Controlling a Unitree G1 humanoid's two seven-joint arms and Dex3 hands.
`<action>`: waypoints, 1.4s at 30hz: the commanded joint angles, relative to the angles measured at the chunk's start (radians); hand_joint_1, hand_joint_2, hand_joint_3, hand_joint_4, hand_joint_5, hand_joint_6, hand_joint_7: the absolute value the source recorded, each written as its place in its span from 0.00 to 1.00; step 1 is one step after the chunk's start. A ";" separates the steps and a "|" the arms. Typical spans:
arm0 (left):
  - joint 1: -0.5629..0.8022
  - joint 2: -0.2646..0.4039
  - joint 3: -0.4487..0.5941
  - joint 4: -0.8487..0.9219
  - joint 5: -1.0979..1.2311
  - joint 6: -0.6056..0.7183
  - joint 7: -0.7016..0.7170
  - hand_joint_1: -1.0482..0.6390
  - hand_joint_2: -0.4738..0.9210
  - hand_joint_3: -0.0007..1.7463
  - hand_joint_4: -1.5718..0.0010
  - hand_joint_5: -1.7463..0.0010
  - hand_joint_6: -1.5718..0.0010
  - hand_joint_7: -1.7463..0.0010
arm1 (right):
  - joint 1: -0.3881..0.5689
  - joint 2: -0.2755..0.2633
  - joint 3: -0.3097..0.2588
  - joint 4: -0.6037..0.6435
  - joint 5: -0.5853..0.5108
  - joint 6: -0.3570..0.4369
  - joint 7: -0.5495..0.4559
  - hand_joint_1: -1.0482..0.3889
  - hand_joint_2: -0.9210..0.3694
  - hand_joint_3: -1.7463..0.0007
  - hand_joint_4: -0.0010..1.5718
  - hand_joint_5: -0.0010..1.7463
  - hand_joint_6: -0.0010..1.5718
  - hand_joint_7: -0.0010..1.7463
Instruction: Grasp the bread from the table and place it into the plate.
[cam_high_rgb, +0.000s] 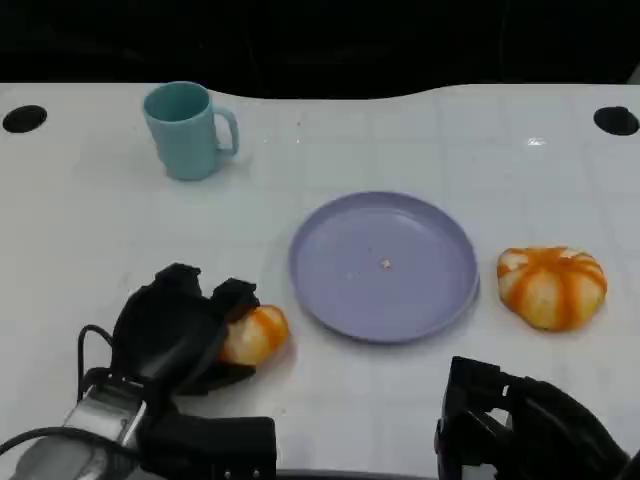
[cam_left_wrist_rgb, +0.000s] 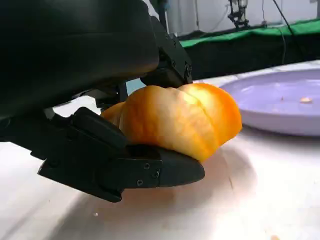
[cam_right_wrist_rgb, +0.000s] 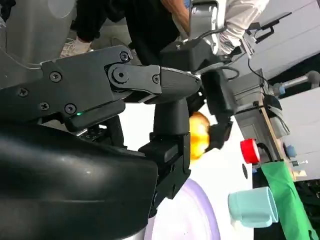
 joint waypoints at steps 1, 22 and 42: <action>0.012 0.025 0.038 -0.059 -0.033 -0.001 0.026 0.43 0.89 0.37 0.53 0.00 0.59 0.17 | -0.010 -0.007 -0.008 0.018 0.002 -0.022 0.015 0.37 0.00 0.74 0.40 1.00 0.26 0.99; -0.080 -0.059 0.067 -0.108 -0.098 -0.059 0.055 0.46 0.75 0.46 0.46 0.00 0.56 0.09 | 0.002 -0.014 -0.003 -0.005 -0.004 0.005 0.001 0.37 0.00 0.75 0.39 1.00 0.26 0.99; -0.254 -0.153 0.012 0.043 -0.146 -0.126 -0.102 0.45 0.63 0.65 0.41 0.00 0.58 0.00 | 0.054 -0.013 0.026 -0.053 -0.022 -0.016 -0.006 0.36 0.00 0.75 0.38 1.00 0.26 0.98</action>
